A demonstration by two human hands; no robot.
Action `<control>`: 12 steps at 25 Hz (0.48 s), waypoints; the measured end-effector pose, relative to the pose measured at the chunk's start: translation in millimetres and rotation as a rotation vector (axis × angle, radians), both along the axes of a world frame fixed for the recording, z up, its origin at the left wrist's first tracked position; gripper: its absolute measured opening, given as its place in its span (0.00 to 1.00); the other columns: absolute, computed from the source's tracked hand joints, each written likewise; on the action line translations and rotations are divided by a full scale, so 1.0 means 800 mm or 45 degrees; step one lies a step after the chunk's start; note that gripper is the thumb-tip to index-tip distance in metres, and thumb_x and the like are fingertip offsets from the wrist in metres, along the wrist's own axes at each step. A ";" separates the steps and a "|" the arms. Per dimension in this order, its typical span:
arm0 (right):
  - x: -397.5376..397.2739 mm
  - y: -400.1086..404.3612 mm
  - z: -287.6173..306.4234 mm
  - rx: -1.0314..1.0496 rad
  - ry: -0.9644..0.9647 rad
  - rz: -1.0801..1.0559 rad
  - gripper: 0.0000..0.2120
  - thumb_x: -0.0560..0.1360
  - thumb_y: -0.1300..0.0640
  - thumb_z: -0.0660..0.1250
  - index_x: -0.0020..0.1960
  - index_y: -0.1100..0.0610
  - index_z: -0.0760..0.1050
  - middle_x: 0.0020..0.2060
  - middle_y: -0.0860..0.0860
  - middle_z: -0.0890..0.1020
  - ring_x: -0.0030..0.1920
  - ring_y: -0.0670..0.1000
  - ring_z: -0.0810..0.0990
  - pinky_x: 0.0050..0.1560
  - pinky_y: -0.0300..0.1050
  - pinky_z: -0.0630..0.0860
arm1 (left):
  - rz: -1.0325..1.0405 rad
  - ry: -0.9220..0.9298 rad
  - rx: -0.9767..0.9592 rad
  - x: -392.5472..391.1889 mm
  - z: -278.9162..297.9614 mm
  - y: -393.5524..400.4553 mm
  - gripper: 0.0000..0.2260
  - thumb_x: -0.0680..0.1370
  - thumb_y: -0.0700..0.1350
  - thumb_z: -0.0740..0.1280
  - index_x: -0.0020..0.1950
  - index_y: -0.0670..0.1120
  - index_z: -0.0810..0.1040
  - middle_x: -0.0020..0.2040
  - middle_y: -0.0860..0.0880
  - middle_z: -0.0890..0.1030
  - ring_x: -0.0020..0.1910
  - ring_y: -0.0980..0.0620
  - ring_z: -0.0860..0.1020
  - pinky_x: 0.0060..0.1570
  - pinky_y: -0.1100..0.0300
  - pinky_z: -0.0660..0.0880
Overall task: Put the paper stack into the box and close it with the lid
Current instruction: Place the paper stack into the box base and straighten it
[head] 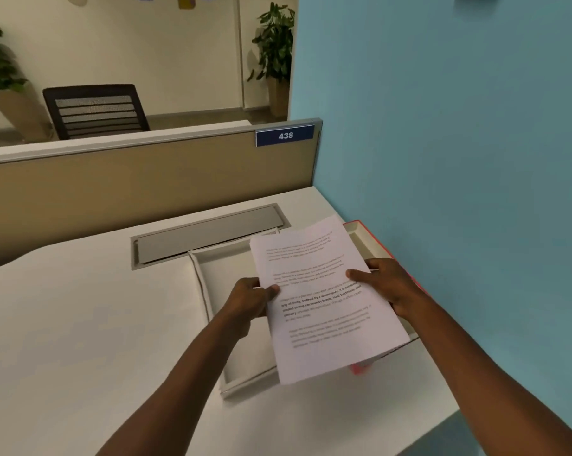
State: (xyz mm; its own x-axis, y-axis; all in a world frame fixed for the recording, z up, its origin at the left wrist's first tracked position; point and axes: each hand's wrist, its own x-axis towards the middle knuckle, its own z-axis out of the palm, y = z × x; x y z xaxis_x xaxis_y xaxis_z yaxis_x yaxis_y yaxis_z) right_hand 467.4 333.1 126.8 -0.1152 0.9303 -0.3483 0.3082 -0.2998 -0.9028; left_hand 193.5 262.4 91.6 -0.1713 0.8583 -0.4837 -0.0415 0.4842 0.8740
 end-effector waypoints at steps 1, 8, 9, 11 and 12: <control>0.016 0.015 -0.002 -0.012 -0.008 0.007 0.11 0.72 0.56 0.77 0.52 0.58 0.83 0.40 0.52 0.89 0.38 0.54 0.89 0.36 0.46 0.84 | 0.004 -0.004 -0.019 0.019 -0.007 0.015 0.11 0.81 0.41 0.69 0.62 0.39 0.80 0.48 0.48 0.86 0.44 0.50 0.86 0.34 0.61 0.82; 0.087 0.106 -0.043 -0.122 -0.160 0.002 0.12 0.80 0.59 0.65 0.61 0.62 0.80 0.56 0.60 0.85 0.53 0.63 0.85 0.60 0.62 0.79 | 0.081 0.058 -0.081 0.115 -0.042 0.098 0.15 0.80 0.39 0.69 0.66 0.38 0.77 0.59 0.41 0.83 0.54 0.40 0.84 0.47 0.50 0.83; 0.092 0.114 -0.051 -0.106 -0.207 0.009 0.12 0.80 0.60 0.64 0.62 0.62 0.80 0.57 0.60 0.85 0.53 0.62 0.85 0.59 0.58 0.80 | 0.092 0.080 -0.097 0.127 -0.047 0.106 0.16 0.79 0.39 0.69 0.67 0.37 0.77 0.62 0.39 0.82 0.58 0.38 0.83 0.53 0.46 0.83; 0.099 0.130 -0.065 -0.065 -0.293 0.010 0.13 0.80 0.60 0.64 0.63 0.62 0.80 0.58 0.60 0.84 0.50 0.60 0.84 0.54 0.52 0.79 | 0.117 0.112 -0.113 0.150 -0.052 0.119 0.17 0.79 0.38 0.68 0.68 0.37 0.77 0.64 0.38 0.81 0.61 0.36 0.82 0.60 0.42 0.81; 0.102 0.137 -0.071 -0.052 -0.344 0.021 0.13 0.81 0.60 0.63 0.63 0.61 0.80 0.58 0.59 0.84 0.49 0.59 0.84 0.51 0.50 0.78 | 0.127 0.117 -0.123 0.162 -0.053 0.124 0.18 0.79 0.38 0.67 0.69 0.38 0.77 0.65 0.38 0.81 0.61 0.36 0.81 0.61 0.42 0.81</control>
State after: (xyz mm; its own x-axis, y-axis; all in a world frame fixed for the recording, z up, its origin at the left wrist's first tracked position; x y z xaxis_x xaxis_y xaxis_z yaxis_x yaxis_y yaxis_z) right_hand 548.7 443.0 70.0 -0.0283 0.9137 -0.4054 0.5412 -0.3269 -0.7747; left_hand 323.0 361.5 49.1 -0.3006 0.7850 -0.5416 -0.0153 0.5639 0.8257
